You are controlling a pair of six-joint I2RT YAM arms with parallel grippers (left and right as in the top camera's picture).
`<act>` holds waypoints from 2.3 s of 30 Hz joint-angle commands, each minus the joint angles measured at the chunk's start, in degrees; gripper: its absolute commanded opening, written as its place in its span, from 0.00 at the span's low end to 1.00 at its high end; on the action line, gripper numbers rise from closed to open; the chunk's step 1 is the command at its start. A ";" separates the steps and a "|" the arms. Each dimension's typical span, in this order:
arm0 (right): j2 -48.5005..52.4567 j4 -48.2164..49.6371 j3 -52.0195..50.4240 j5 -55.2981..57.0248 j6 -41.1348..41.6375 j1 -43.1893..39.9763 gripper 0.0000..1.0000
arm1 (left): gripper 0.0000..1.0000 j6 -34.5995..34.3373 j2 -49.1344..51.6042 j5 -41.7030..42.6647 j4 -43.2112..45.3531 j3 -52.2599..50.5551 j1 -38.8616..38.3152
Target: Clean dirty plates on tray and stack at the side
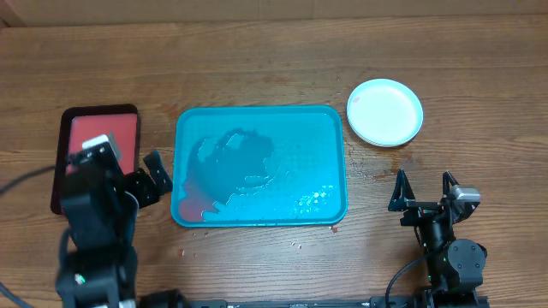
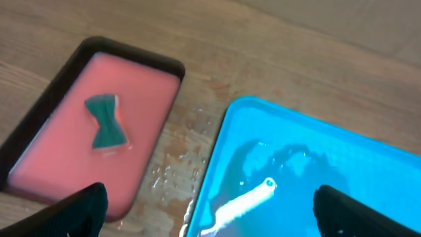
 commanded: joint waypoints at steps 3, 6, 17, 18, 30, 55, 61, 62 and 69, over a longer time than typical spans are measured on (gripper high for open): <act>-0.04 0.46 -0.59 0.33 -0.24 -0.11 1.00 | 1.00 1.44 -11.23 3.13 12.76 -17.73 -0.26; -0.04 0.46 -0.59 0.35 -0.24 -0.11 1.00 | 1.00 1.49 -16.02 3.34 20.39 -24.92 -0.98; -0.04 0.46 -0.59 0.33 -0.24 -0.11 1.00 | 1.00 6.58 -36.74 2.99 37.09 -44.28 -7.52; -0.04 0.46 -0.59 0.33 -0.22 -0.11 1.00 | 1.00 6.58 -37.53 2.99 37.88 -45.16 -7.89; -0.04 0.46 -0.59 0.33 -0.24 -0.11 1.00 | 1.00 6.60 -42.99 0.98 37.57 -49.09 -9.68; -0.04 0.46 -0.59 0.33 -0.24 -0.11 1.00 | 1.00 15.39 -42.99 1.33 37.62 -49.09 -11.08; -0.04 0.46 -0.59 0.33 -0.22 -0.11 1.00 | 1.00 15.41 -42.91 1.33 37.62 -49.09 -11.06; -0.04 0.46 -0.59 0.33 -0.24 -0.11 1.00 | 1.00 15.39 -42.91 1.33 37.62 -49.09 -11.06; -0.04 0.46 -0.59 0.33 -0.24 -0.11 1.00 | 1.00 15.39 -42.91 1.33 37.62 -49.09 -11.06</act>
